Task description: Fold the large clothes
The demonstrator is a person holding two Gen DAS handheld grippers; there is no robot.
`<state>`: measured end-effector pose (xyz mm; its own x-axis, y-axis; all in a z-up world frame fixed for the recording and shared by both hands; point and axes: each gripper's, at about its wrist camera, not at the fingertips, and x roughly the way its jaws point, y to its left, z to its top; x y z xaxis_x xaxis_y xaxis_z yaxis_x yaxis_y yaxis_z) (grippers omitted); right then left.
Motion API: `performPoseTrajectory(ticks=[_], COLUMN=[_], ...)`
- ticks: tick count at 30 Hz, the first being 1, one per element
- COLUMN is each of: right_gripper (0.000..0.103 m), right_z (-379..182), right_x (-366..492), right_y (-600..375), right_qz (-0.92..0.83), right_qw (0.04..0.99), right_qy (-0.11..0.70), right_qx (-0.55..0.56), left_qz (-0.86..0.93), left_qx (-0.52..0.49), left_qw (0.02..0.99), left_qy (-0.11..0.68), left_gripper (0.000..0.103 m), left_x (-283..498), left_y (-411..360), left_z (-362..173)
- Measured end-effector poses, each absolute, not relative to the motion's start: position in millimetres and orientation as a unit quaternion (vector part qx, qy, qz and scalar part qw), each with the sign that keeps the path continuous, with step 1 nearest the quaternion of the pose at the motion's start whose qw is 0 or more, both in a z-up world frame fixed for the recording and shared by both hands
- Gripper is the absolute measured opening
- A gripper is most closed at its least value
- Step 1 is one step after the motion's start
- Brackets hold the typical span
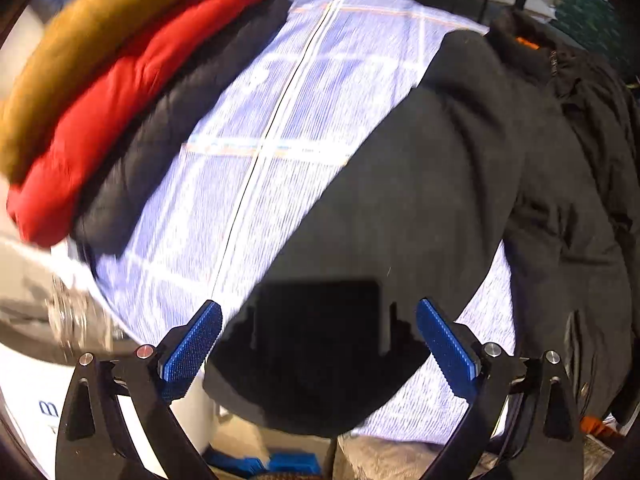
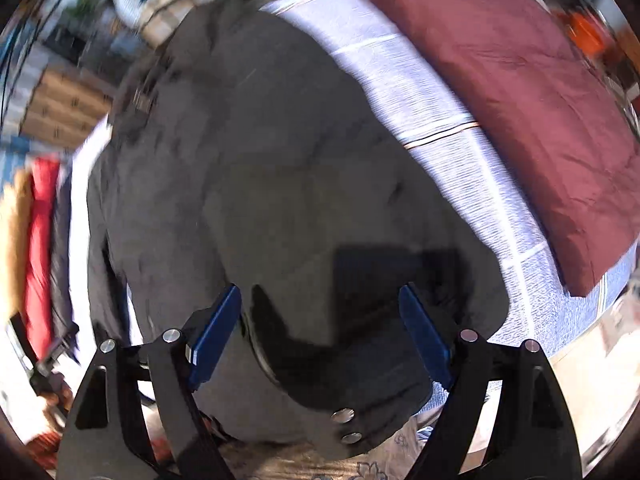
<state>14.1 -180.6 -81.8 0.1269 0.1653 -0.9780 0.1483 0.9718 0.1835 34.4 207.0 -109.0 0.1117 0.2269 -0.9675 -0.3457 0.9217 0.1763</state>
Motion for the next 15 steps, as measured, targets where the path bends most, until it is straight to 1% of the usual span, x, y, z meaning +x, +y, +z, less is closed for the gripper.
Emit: performPoseTrajectory(ticks=[4, 5, 6, 7, 8, 9, 12, 15], right_gripper=[0.081, 0.079, 0.059, 0.046, 0.03, 0.016, 0.008, 0.006], right_z=[-99, -102, -104, -104, -103, -100, -79, -41], right_x=[11, 11, 11, 11, 13, 15, 28, 51], right_y=[-148, -148, -150, -157, -163, -172, -208, -253], right_qz=[0.002, -0.01, -0.021, -0.022, -0.015, -0.01, -0.029, -0.077], right_qw=[0.735, 0.738, 0.741, 0.744, 0.744, 0.745, 0.757, 0.782], right_qy=[0.678, 0.675, 0.67, 0.666, 0.666, 0.665, 0.651, 0.616], right_qx=[0.024, -0.009, -0.035, -0.05, -0.048, -0.045, -0.048, -0.06], left_qz=[0.186, 0.18, 0.176, 0.173, 0.169, 0.165, 0.163, 0.16], left_qx=[-0.049, -0.044, -0.037, -0.031, -0.031, -0.032, -0.025, -0.008], left_qw=[0.746, 0.749, 0.751, 0.752, 0.753, 0.755, 0.755, 0.754], left_qy=[0.638, 0.636, 0.635, 0.635, 0.635, 0.634, 0.635, 0.637], left_gripper=[0.096, 0.096, 0.096, 0.096, 0.096, 0.096, 0.096, 0.096], left_x=[28, 30, 31, 34, 36, 38, 35, 34], left_y=[199, 196, 192, 189, 186, 184, 172, 164], left_z=[-113, -114, -115, -115, -116, -116, -127, -133])
